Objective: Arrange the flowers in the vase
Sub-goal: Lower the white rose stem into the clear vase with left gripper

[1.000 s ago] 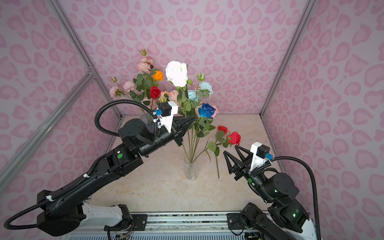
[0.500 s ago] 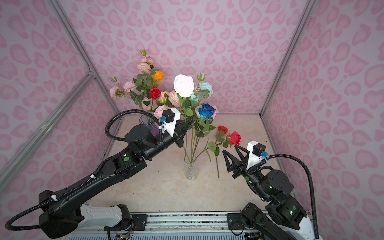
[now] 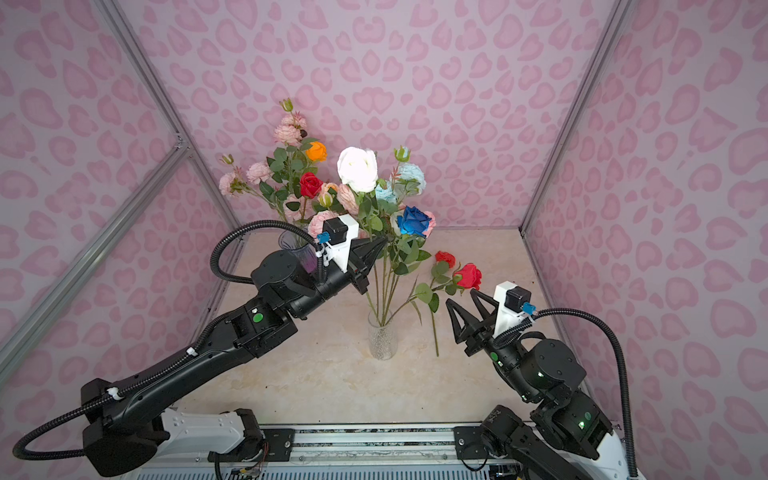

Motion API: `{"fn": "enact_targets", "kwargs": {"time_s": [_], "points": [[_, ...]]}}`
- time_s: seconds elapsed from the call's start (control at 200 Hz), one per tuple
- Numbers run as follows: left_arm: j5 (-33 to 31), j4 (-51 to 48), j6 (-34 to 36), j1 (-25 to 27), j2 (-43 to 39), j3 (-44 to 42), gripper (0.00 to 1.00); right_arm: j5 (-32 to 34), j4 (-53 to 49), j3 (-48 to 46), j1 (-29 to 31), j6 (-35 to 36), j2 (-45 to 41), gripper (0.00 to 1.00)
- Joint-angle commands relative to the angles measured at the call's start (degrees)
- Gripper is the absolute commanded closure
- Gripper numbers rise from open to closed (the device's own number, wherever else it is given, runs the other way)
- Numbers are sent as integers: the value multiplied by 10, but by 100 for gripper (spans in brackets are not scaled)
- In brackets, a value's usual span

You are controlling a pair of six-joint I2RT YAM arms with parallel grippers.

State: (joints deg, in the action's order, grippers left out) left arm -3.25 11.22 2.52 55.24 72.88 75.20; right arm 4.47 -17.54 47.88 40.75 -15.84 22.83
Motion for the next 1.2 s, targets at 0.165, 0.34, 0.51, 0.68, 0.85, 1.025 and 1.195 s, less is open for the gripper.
{"fn": "enact_targets", "kwargs": {"time_s": [0.165,0.34,0.51,0.68,0.85,1.025,1.195], "points": [[-7,36,-32,0,-5,-74,97,19,-18,4,0,5,-5,34],[-24,41,-50,-1,-14,-113,79,65,-52,17,0,4,-2,31],[-33,29,-57,-1,-22,-126,57,129,-87,27,0,-12,12,30],[-49,29,-70,0,-54,-163,52,166,-119,35,-1,-28,29,30],[-52,13,-87,0,-83,-192,40,199,-151,53,-2,-42,63,29],[-32,-18,-106,0,-102,-223,24,189,-164,59,-10,-52,81,27],[-29,-25,-113,0,-126,-244,23,173,-180,52,-22,-68,75,28]]}}
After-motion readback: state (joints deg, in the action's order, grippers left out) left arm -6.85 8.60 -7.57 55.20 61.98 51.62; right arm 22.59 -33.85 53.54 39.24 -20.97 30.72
